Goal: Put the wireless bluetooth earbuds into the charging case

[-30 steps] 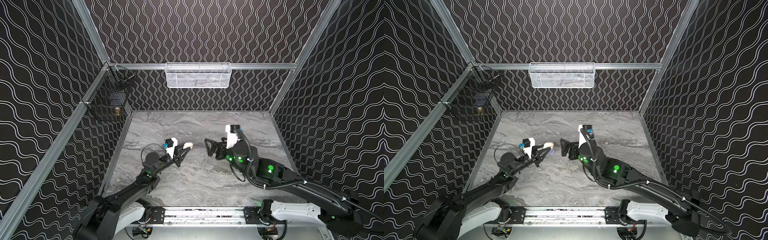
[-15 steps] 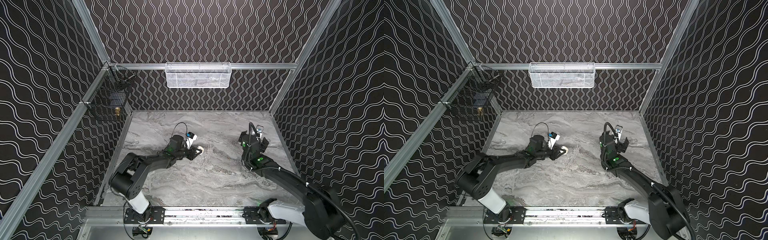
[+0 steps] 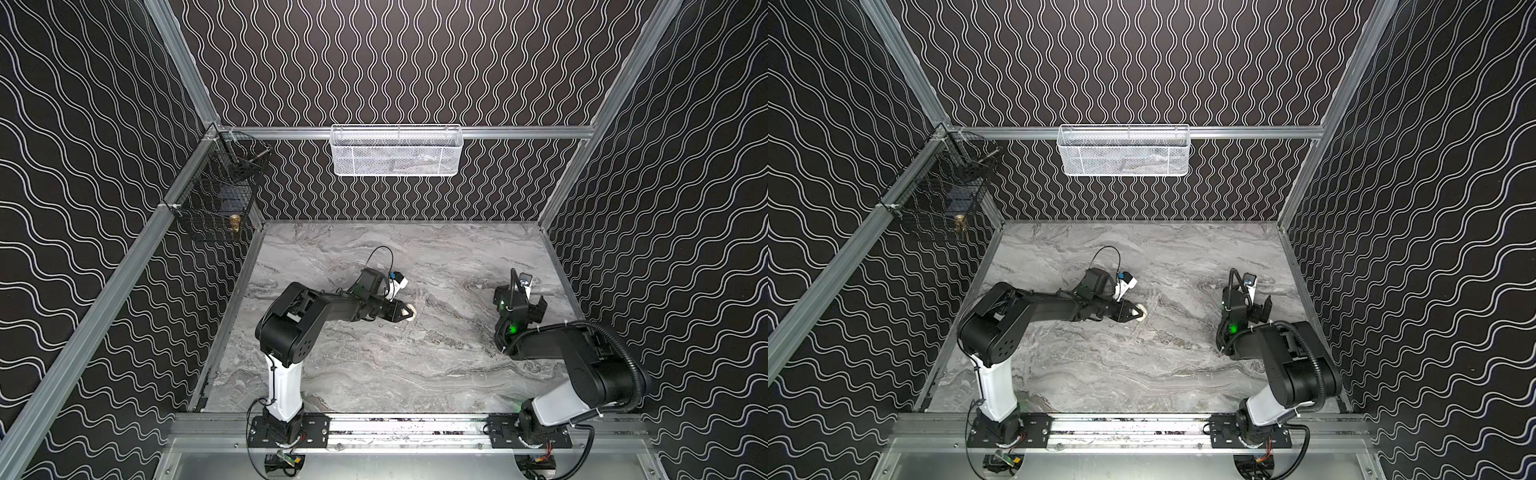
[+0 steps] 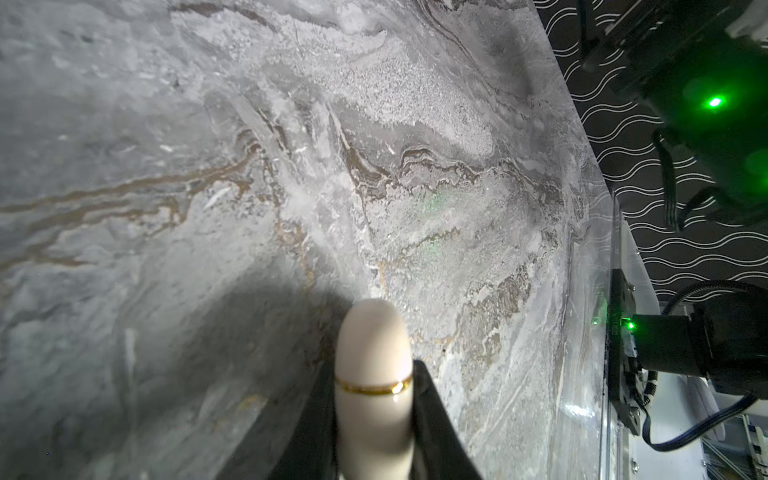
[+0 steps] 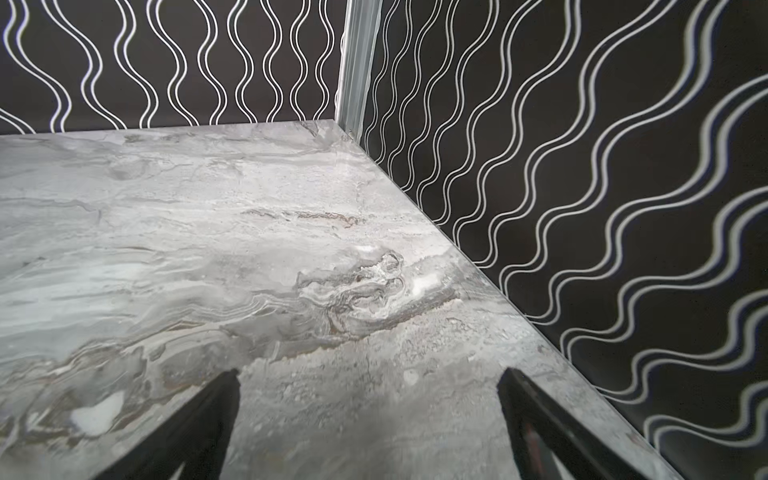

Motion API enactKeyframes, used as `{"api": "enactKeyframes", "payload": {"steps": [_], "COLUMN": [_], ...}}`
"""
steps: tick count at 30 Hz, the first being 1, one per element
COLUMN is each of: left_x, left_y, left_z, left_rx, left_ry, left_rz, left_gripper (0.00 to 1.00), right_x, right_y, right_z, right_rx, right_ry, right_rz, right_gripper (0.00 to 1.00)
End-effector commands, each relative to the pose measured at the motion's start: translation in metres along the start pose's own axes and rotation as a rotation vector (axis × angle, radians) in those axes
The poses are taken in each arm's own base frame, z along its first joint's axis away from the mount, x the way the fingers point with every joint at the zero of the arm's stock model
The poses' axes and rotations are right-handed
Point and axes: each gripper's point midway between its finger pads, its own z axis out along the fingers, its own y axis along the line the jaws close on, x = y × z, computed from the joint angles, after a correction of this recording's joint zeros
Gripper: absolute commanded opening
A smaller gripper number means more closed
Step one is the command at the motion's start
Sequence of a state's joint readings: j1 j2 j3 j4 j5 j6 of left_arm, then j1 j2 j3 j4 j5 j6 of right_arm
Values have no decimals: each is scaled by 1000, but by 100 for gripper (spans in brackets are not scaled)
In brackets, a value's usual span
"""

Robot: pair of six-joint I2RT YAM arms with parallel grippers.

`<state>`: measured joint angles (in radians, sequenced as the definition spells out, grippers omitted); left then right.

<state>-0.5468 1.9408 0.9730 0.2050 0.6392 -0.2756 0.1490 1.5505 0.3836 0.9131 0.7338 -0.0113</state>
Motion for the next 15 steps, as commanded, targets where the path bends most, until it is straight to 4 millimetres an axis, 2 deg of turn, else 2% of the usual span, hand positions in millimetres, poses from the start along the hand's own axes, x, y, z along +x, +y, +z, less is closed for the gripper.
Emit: {"api": "enactKeyframes", "payload": {"steps": [1,2,3,4,5,9,11,13,15], "left_x": [25,25,24,23,20,11,6,1,-8], "left_y": [17,20,21,23,23,23,22,20,18], "left_z": [-5,-8,-11,-14,-18,-33,-40,-50,-65], "left_rx": [-105,-127,-149,-169,-186,-249,-276,-302,-352], "left_ry": [92,93,91,88,81,37,17,-17,-69], "left_rz": [-25,-19,-6,7,21,82,108,137,170], "left_gripper": [20,25,42,85,98,99,99,99,99], "right_x": [-20,-20,-17,-16,-16,-16,-8,-14,-8], "right_y": [17,16,16,14,13,18,18,15,16], "right_z": [3,3,4,5,5,-3,-6,-9,-6], "right_rx": [-172,-192,-217,-241,-254,-335,-369,-365,-362], "right_ry": [-60,-64,-47,-39,-42,-72,-64,-130,-71], "right_rz": [88,101,116,134,147,148,156,152,152], "right_gripper": [100,100,100,100,100,100,100,100,100]}}
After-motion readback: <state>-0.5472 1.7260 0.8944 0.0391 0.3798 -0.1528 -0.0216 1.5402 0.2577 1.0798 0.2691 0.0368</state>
